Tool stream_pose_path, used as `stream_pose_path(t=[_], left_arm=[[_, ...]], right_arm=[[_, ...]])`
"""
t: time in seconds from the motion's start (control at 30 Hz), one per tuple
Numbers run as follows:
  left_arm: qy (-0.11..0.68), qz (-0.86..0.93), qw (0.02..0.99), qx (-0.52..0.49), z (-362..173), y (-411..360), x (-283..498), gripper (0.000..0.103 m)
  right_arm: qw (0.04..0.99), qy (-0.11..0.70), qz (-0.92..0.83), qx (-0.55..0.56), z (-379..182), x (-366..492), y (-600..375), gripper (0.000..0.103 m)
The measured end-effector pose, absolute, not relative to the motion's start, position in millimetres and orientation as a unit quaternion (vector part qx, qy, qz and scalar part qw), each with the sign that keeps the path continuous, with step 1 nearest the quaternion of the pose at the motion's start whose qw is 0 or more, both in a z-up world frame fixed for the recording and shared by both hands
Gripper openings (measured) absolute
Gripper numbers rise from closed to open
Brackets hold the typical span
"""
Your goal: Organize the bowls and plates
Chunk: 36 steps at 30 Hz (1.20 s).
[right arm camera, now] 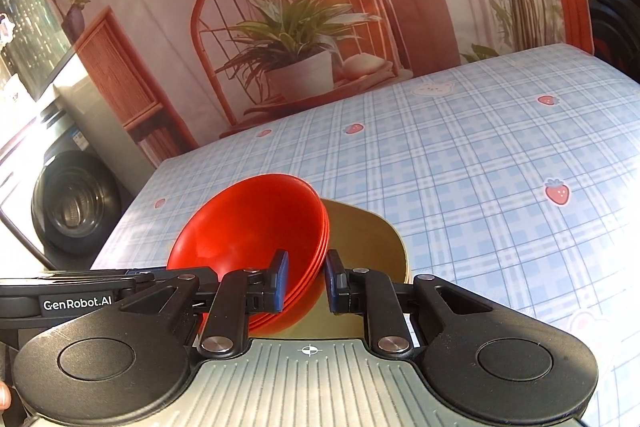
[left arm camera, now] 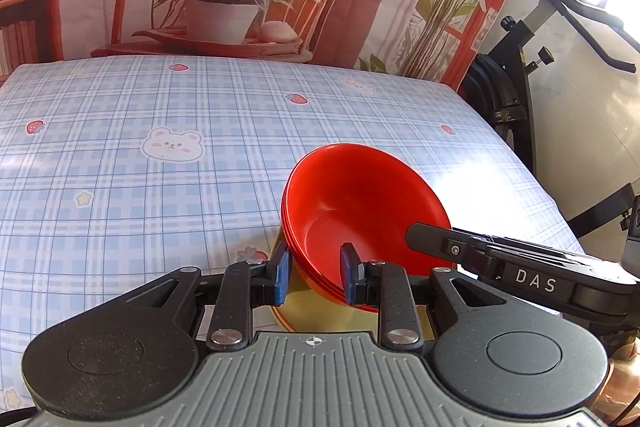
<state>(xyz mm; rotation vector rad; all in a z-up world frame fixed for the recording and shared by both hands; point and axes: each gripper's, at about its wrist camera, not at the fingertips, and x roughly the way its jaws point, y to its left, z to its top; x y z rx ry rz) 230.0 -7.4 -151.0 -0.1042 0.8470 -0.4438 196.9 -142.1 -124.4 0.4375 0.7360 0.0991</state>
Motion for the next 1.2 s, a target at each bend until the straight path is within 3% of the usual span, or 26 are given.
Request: stream_pose_path(t=[0.93, 1.2], left_arm=[[0.415, -0.193, 0.888, -0.038, -159.2, -1.3, 216.7, 0.028], [0.39, -0.183, 0.902, -0.013, -146.5, -5.2, 210.9, 0.039]], right_arm=[[0.906, 0.375, 0.068, 0.184, -127.0, 191.9, -129.0, 0.017], [0.92, 0.357, 0.048, 0.154, -112.4, 190.2, -129.9, 0.023]])
